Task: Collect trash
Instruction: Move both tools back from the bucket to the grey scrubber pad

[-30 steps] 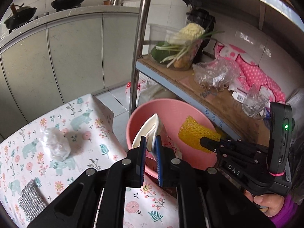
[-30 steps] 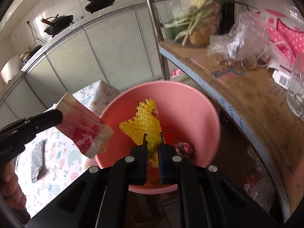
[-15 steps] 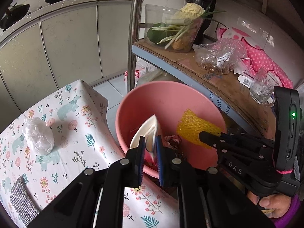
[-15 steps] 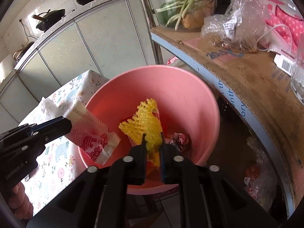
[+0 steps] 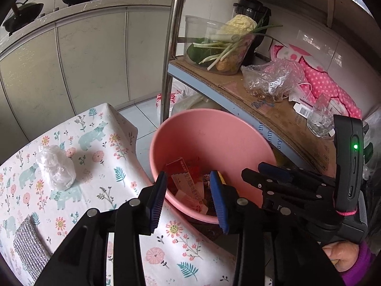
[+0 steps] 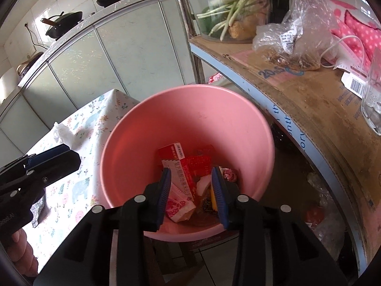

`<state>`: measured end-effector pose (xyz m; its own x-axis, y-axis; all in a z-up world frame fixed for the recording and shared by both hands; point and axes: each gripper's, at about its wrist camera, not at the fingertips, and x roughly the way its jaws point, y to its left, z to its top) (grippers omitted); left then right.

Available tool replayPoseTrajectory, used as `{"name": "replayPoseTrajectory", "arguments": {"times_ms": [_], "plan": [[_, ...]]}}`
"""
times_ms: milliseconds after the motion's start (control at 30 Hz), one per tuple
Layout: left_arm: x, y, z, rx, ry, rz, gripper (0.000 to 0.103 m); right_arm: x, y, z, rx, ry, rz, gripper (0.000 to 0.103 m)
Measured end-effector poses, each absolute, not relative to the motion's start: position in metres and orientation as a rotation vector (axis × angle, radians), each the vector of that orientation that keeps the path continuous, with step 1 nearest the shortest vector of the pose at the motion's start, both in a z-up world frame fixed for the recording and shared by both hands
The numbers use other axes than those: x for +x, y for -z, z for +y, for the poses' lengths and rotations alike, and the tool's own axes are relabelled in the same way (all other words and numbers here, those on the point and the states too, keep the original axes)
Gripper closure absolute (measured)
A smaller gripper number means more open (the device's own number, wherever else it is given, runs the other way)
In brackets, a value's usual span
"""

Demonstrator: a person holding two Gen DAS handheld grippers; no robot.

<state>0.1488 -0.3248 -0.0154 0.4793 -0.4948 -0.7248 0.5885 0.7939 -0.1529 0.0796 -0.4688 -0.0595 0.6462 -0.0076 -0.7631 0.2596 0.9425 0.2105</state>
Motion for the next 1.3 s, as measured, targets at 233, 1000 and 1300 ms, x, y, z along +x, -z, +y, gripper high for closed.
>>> {"name": "replayPoseTrajectory", "arguments": {"times_ms": [233,1000,1300], "plan": [[0.138,0.003,-0.29,0.099,0.627,0.836,0.064,0.074,0.041,-0.444,0.297,0.096,0.827,0.067],[0.092,0.008,-0.111,-0.059,0.389,0.872,0.058,0.066,0.021,-0.32,0.191,-0.124,0.839,0.065],[0.088,0.029,-0.058,-0.137,0.287,0.898,0.048,0.069,0.027,-0.291,0.159,-0.177,0.866,0.065]]}}
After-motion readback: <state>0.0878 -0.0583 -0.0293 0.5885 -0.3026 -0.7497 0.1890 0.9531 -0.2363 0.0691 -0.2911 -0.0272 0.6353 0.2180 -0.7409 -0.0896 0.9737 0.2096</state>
